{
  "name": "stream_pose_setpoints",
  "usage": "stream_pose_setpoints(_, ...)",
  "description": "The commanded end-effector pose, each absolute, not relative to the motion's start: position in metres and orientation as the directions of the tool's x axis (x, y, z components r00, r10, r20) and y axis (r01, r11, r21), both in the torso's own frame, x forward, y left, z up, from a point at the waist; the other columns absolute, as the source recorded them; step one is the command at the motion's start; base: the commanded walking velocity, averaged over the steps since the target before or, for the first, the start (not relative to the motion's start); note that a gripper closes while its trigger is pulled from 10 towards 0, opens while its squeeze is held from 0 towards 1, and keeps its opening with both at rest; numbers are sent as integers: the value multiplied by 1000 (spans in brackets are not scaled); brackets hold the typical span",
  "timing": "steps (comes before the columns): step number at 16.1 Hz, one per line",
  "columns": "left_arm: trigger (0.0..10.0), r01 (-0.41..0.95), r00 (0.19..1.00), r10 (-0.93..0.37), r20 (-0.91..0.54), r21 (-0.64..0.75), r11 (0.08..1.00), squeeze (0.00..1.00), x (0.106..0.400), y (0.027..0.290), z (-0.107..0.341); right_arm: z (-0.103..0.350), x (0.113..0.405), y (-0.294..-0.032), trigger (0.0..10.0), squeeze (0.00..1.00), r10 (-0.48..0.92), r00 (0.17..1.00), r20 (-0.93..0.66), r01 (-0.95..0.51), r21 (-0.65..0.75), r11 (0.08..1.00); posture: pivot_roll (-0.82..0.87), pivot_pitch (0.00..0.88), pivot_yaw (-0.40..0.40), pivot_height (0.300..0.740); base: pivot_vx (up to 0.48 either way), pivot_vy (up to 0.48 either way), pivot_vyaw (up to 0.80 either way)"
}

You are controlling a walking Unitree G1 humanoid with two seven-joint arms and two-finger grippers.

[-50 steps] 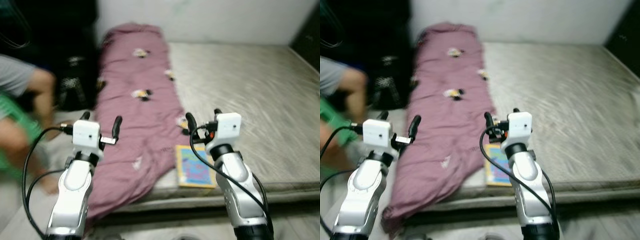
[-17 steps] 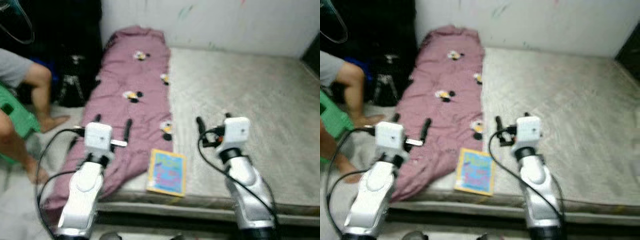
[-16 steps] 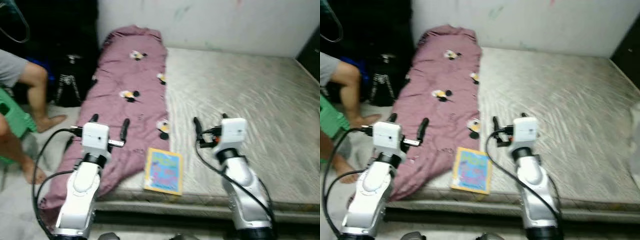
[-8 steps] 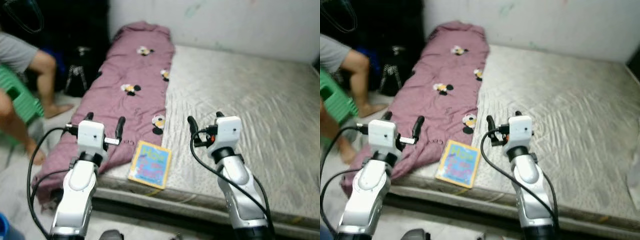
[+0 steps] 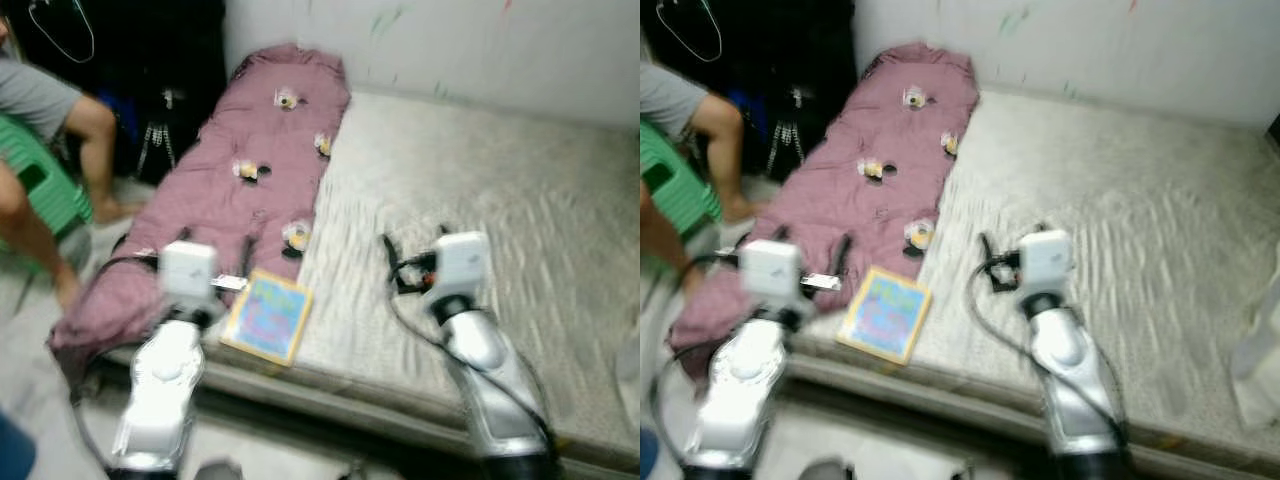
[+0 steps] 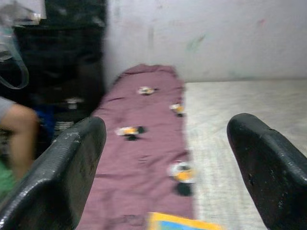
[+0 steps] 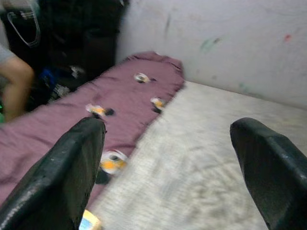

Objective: Clean up the room

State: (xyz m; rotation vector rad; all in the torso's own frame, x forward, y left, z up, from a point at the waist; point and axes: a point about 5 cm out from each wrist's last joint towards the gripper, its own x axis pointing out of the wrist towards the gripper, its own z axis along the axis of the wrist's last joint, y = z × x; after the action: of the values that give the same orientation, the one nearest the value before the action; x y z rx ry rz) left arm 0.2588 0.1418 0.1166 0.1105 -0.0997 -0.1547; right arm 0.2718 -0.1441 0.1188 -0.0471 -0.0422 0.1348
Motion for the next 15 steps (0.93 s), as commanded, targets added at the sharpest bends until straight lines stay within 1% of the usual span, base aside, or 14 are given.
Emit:
stream_pose_setpoints(1, 10000, 130, 985, -143, 95, 136, 982, 0, 259, 148, 118, 123, 274, -140, 10000, 0, 143, 988, 58, -140, -44, 989, -27, 20, -76, 740, 0, -270, 0)
stream_pose_setpoints(15, 10000, 134, 984, -147, 98, 131, 982, 0, 260, 146, 119, 123, 275, -141, 10000, 0, 135, 989, 58, -133, -34, 991, -28, 17, -78, 740, 0, -271, 0)
